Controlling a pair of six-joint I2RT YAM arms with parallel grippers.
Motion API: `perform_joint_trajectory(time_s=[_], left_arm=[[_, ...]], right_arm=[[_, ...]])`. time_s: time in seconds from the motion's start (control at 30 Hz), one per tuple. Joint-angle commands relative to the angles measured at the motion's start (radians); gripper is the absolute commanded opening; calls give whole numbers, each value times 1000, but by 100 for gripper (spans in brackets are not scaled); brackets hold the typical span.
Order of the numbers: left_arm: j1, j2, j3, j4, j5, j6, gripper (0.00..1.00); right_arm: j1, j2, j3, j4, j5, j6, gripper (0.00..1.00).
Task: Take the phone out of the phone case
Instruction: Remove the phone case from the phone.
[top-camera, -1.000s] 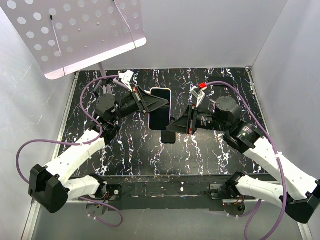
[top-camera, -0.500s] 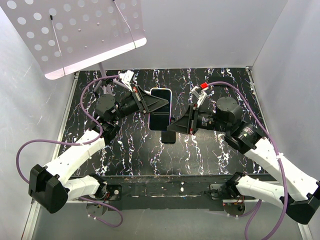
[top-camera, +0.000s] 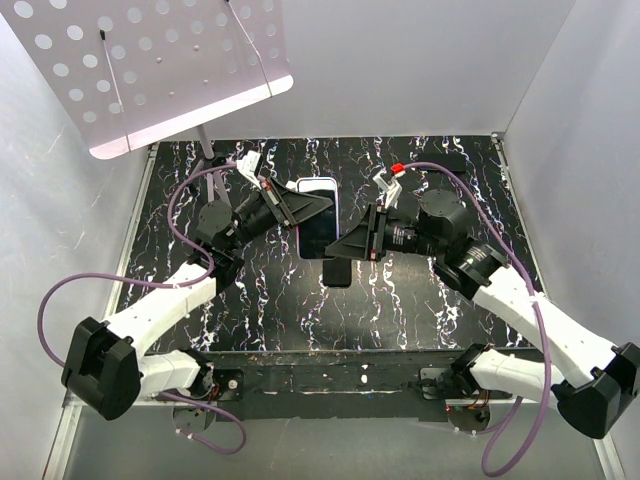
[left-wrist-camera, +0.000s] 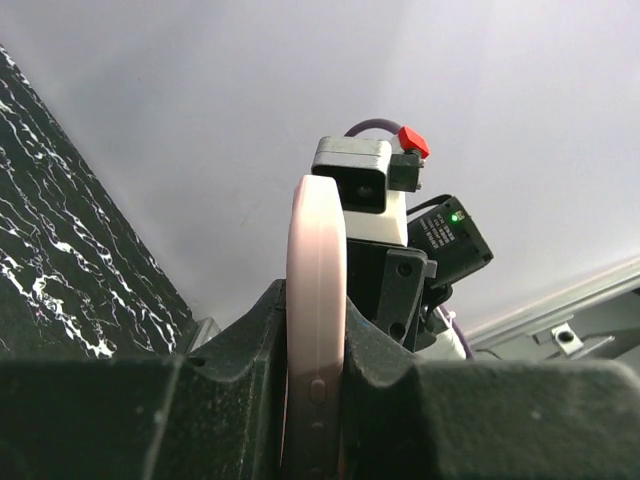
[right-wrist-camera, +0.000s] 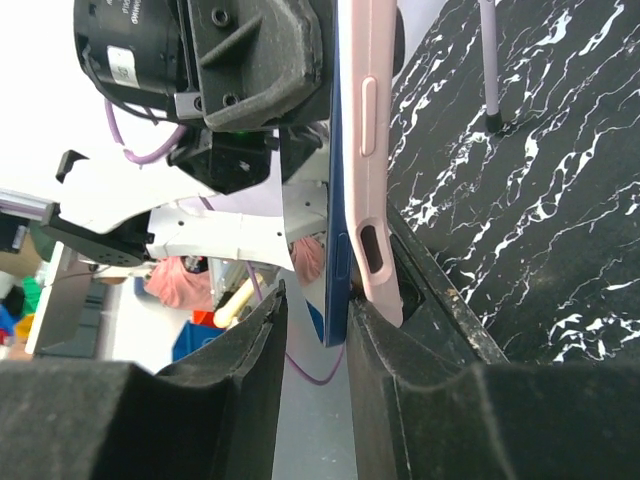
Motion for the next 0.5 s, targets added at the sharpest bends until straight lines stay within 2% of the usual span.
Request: perform_joint_trajectory(time_s=[0.0,0.17,0.3,0.37,0.43,0.47], left_arm=[[-29,-26,-16,191,11,-145,0],[-45,-24,-21,178,21,-127,0],[-48,-23,-4,103,63,-76,0],[-49,-35,9,55,84,-35,11],[-48,-55,24,-3,104,20,30],[-45,-70,29,-40,104,54,41]], right_arm=[[-47,62,-26,241,-43,102,37],[-60,125,-6,376,-123,175,37],[-72,149,2,407,-160,203,34],[-86,140,-11,432,-172,218,19],[-105,123,-40,474,-186,244,2],[-118,111,-49,485,-200,257,1]])
